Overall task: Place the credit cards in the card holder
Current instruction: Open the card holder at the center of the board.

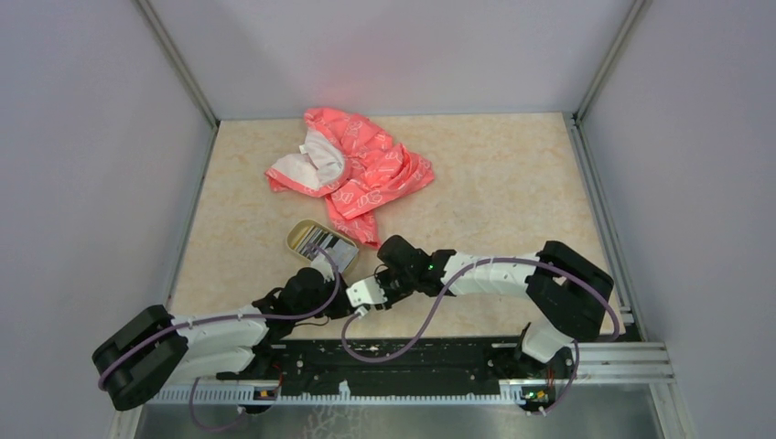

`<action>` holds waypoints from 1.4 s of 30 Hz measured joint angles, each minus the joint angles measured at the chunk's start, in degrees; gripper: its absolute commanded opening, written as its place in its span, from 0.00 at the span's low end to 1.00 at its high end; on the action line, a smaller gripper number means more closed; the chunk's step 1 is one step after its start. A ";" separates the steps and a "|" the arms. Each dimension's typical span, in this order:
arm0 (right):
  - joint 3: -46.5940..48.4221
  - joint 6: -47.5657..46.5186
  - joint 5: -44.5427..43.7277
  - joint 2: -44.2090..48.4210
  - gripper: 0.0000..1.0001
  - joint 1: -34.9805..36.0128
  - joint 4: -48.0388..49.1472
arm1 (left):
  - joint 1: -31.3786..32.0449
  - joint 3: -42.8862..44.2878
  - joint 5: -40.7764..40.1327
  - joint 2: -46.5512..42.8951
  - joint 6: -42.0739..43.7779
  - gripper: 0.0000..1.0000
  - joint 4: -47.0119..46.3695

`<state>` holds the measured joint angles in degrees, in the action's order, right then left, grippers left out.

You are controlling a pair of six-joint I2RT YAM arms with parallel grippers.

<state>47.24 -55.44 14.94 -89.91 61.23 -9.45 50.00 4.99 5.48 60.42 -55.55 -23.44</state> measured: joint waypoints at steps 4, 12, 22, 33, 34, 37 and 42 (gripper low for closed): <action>0.00 -1.29 -0.79 0.70 0.33 -0.02 -1.64 | 0.00 0.00 0.09 0.07 0.04 0.05 -0.09; 0.00 -1.42 -1.92 0.50 0.33 0.04 -2.56 | -0.02 0.02 1.86 2.97 0.24 0.04 -3.52; 1.36 -2.05 -4.81 -0.55 0.35 1.36 -4.13 | -0.37 0.02 4.28 6.16 1.33 0.03 -7.43; 5.86 -3.98 -10.95 -3.63 0.45 4.52 -8.96 | -0.66 0.00 5.11 6.80 2.21 0.03 -8.33; 6.58 -3.93 -11.50 -4.07 0.45 4.74 -9.60 | -0.68 0.00 5.11 6.82 2.23 0.03 -8.35; 8.09 -3.74 -12.39 -5.14 0.45 5.18 -11.50 | -0.68 -0.09 5.16 6.88 2.43 0.03 -8.61; 9.35 -3.54 -12.57 -6.21 0.40 5.31 -12.98 | -0.68 -0.26 5.18 6.93 2.45 0.03 -8.96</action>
<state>56.60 -58.98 2.37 -96.12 66.54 -22.44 49.32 4.73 10.66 67.35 -53.10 -32.40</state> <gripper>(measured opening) 0.439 0.037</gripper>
